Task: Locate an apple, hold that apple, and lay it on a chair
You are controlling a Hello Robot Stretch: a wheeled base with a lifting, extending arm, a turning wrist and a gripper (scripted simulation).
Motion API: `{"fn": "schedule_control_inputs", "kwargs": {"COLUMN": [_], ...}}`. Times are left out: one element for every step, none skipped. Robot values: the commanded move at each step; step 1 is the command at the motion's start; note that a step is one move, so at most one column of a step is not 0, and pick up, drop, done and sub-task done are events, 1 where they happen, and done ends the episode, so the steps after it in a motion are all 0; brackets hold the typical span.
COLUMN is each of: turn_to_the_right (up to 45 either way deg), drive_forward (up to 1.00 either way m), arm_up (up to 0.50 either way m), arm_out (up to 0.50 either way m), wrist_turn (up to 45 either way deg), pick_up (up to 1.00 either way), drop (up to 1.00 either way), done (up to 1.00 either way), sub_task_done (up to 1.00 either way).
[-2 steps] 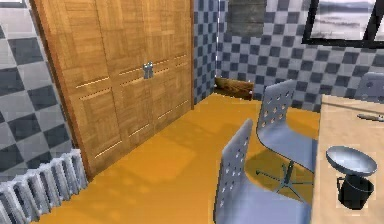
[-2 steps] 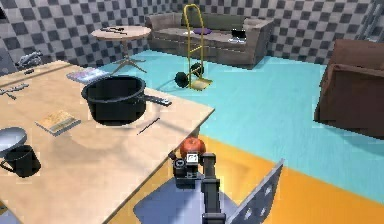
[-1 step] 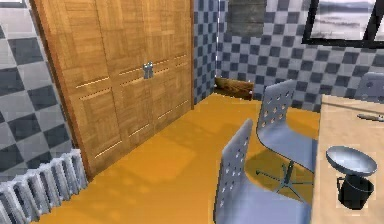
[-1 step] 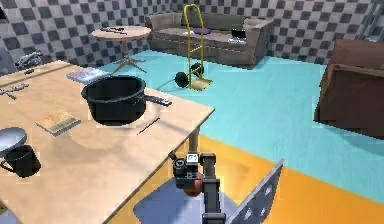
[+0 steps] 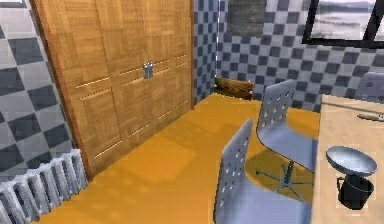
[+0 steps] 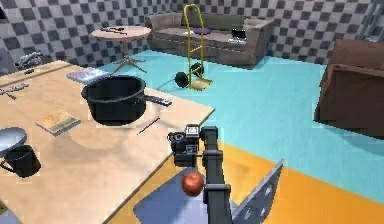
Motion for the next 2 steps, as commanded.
{"fn": "schedule_control_inputs", "kwargs": {"turn_to_the_right": [0.0, 0.0], "drive_forward": [0.00, 0.00], "arm_up": [0.00, 0.00], "arm_out": [-0.08, 0.00], "wrist_turn": [0.0, 0.0], "pick_up": [0.00, 0.00], "drop": [0.00, 0.00], "done": [0.00, 1.00], "sub_task_done": [0.00, 0.00]}}
